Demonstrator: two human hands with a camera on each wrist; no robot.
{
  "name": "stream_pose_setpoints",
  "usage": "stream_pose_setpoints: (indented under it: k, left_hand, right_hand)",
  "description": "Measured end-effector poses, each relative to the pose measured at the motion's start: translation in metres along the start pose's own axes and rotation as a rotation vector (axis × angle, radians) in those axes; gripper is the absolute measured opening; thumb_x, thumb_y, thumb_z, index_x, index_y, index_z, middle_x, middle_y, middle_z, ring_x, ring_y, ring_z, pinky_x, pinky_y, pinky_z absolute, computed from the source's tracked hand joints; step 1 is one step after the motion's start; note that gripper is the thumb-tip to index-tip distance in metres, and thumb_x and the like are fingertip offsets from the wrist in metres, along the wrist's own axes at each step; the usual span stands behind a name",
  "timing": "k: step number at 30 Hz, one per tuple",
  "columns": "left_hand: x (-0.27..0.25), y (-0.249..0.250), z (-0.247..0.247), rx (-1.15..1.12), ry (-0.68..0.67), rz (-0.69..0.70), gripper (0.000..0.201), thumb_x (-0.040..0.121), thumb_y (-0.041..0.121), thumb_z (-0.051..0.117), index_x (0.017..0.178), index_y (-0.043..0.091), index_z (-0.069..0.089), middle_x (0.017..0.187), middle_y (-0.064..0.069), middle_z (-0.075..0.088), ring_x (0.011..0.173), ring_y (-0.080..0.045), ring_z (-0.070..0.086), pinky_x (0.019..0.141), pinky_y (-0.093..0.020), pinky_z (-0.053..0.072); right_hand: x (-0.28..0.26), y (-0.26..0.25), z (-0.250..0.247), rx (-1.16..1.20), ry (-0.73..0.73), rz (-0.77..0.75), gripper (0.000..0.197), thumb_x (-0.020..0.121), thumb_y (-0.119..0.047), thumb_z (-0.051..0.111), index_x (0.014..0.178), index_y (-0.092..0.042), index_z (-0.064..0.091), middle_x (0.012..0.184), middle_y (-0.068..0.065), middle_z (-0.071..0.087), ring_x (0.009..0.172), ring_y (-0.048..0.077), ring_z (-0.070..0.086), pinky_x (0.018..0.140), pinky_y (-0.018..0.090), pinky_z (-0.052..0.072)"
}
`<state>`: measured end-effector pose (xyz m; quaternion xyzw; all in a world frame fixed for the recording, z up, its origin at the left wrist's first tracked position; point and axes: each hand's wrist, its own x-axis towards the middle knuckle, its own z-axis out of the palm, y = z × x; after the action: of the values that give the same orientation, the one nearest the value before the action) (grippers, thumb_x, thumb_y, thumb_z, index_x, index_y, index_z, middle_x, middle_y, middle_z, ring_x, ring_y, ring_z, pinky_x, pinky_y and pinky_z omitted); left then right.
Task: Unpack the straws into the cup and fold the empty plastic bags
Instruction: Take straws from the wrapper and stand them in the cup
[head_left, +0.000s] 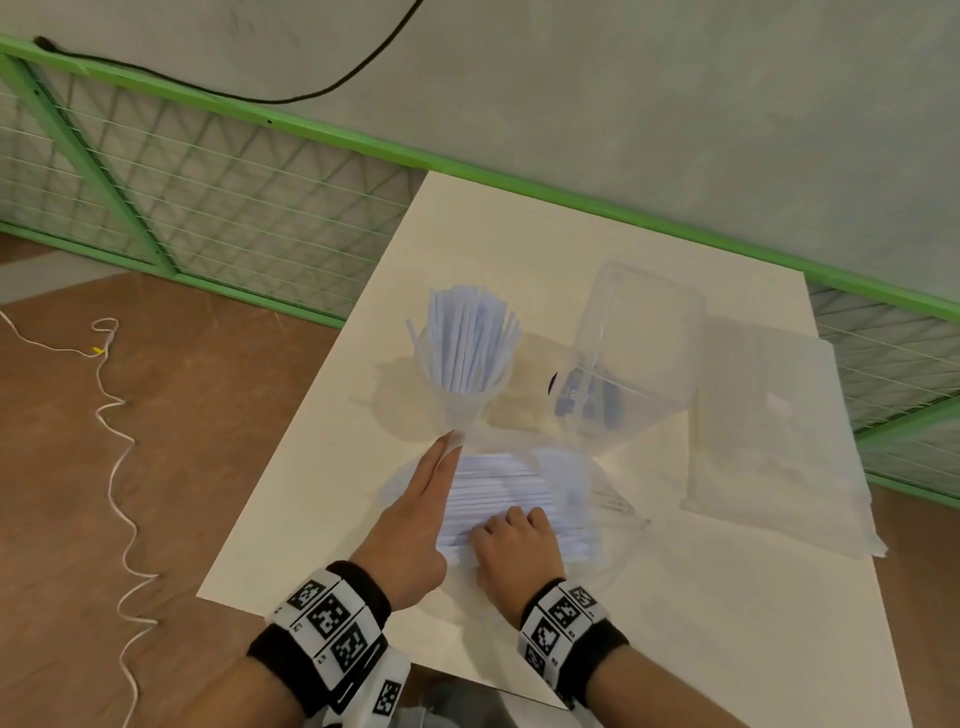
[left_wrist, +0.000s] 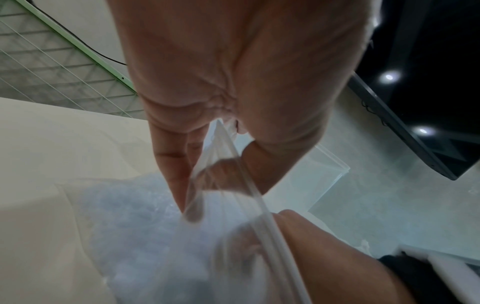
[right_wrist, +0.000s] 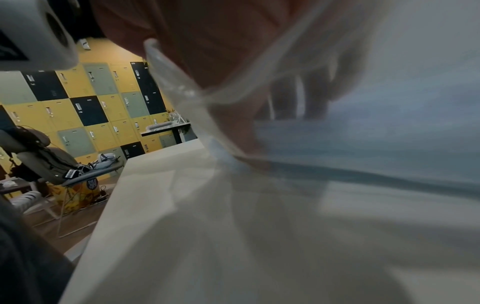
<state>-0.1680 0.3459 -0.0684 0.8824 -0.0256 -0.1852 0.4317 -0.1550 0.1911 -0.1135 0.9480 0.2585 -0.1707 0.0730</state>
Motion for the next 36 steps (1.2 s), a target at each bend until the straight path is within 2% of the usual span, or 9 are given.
stream_pose_setpoints:
  k: [4,6,9,14,19,24,28,33,36]
  left_hand:
    - [0.0,0.0,0.0,-0.003,0.003,0.005,0.116,0.069,-0.017,0.053,0.153,0.036,-0.009,0.155,0.032,-0.018,0.137,-0.006,0.033,0.092,-0.031,0.053]
    - [0.001,-0.001,0.0,-0.003,0.006,0.009,0.117,0.069,-0.017,0.053,0.153,0.036,-0.008,0.155,0.031,-0.018,0.139,-0.005,0.029,0.094,-0.03,0.052]
    - [0.0,-0.001,0.0,-0.002,0.003,0.005,0.117,0.069,-0.017,0.054,0.153,0.036,-0.009,0.155,0.032,-0.018,0.138,-0.006,0.031,0.094,-0.028,0.052]
    - [-0.001,0.0,-0.002,0.0,-0.001,-0.007,0.117,0.07,-0.016,0.054,0.153,0.037,-0.009,0.153,0.033,-0.02,0.132,-0.008,0.039,0.089,-0.03,0.054]
    - [0.0,-0.001,-0.002,0.003,-0.004,0.004,0.117,0.068,-0.017,0.053,0.153,0.037,-0.008,0.154,0.033,-0.019,0.135,-0.009,0.037,0.091,-0.032,0.054]
    - [0.0,-0.002,-0.002,0.008,-0.004,0.013,0.117,0.067,-0.017,0.053,0.153,0.035,-0.007,0.154,0.033,-0.019,0.135,-0.01,0.037,0.092,-0.034,0.053]
    - [0.001,-0.004,-0.003,0.017,0.003,0.016,0.116,0.068,-0.017,0.05,0.153,0.036,-0.007,0.154,0.034,-0.019,0.131,-0.018,0.043,0.09,-0.039,0.054]
    - [0.002,-0.007,-0.009,0.043,0.026,0.008,0.116,0.069,-0.019,0.049,0.153,0.036,-0.009,0.154,0.032,-0.02,0.136,-0.017,0.038,0.091,-0.037,0.054]
    - [0.001,-0.007,-0.011,0.033,0.039,0.01,0.115,0.069,-0.02,0.047,0.152,0.037,-0.008,0.154,0.033,-0.018,0.14,-0.011,0.031,0.094,-0.034,0.052]
  right_hand:
    - [-0.001,-0.004,-0.006,-0.006,-0.01,-0.022,0.007,0.081,-0.016,0.063,0.087,-0.018,0.066,0.082,0.004,0.067,0.084,0.028,0.059,0.081,0.043,0.043]
    - [0.001,-0.002,-0.006,-0.023,-0.003,-0.039,0.018,0.089,-0.014,0.051,0.101,-0.014,0.064,0.1,0.007,0.066,0.1,0.03,0.055,0.09,0.045,0.038]
    - [0.002,-0.002,-0.011,-0.027,-0.024,-0.036,0.017,0.087,-0.016,0.056,0.102,-0.015,0.063,0.099,0.008,0.065,0.099,0.031,0.055,0.09,0.046,0.038]
    - [0.0,-0.005,-0.003,-0.005,0.035,0.002,0.032,0.044,-0.019,0.086,0.067,-0.021,0.064,0.052,0.0,0.058,0.052,0.025,0.055,0.059,0.04,0.047]
    - [0.003,-0.005,0.0,-0.021,0.005,0.019,0.02,0.053,-0.019,0.082,0.061,-0.02,0.064,0.059,0.0,0.06,0.06,0.025,0.058,0.061,0.041,0.047]
    - [0.002,-0.004,-0.004,-0.041,-0.055,-0.047,0.013,0.085,-0.014,0.056,0.095,-0.016,0.063,0.089,0.006,0.068,0.088,0.03,0.059,0.087,0.045,0.04]
    - [0.002,0.004,-0.011,0.048,-0.045,-0.079,0.027,0.087,-0.022,0.049,0.113,-0.018,0.056,0.102,0.004,0.065,0.097,0.029,0.059,0.093,0.045,0.033]
    - [-0.004,0.026,-0.021,0.325,0.033,-0.006,0.031,0.077,-0.054,0.038,0.085,-0.025,0.048,0.091,-0.003,0.065,0.086,0.023,0.06,0.085,0.037,0.041]
    - [-0.012,0.038,-0.032,0.608,0.158,0.034,0.037,0.074,-0.059,0.035,0.068,-0.024,0.045,0.069,-0.006,0.059,0.068,0.015,0.056,0.065,0.028,0.042]
